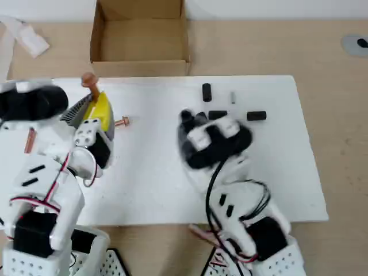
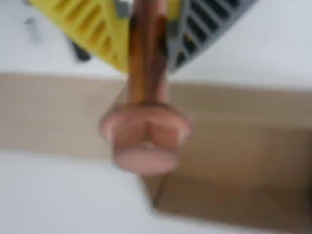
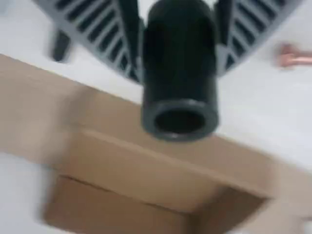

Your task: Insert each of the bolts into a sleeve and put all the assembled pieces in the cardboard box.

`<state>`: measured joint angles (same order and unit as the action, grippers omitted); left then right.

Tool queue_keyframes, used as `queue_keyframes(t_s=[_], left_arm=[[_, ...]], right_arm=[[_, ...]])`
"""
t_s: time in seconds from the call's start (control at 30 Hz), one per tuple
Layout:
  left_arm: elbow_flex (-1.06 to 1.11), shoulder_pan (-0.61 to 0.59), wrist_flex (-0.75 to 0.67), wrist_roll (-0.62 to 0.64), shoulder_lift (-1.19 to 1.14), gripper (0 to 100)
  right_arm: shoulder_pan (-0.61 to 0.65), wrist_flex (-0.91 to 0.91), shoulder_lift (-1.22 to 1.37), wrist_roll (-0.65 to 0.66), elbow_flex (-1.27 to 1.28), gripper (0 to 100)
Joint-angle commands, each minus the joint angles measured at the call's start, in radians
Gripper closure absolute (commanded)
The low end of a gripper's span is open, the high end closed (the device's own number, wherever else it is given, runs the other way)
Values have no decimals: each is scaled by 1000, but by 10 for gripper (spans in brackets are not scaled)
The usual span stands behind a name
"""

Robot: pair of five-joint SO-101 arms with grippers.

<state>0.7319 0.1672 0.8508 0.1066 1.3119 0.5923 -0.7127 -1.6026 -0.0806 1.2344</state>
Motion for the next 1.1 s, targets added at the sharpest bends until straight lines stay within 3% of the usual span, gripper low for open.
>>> queue_keyframes(t_s=[0.0, 0.3, 0.63, 0.87, 1.07], left_arm=[[41, 35, -133, 0, 64, 996], [69, 147, -141, 6, 127, 997], [55, 219, -133, 6, 151, 997], [-78, 338, 3, 0, 150, 997], [-84, 354, 12, 0, 143, 997]], right_arm=[[122, 92, -99, 2, 111, 988], [185, 368, -196, 130, 326, 989], [180, 385, -203, 126, 384, 989], [147, 480, -203, 43, 389, 989], [147, 483, -203, 41, 414, 989]])
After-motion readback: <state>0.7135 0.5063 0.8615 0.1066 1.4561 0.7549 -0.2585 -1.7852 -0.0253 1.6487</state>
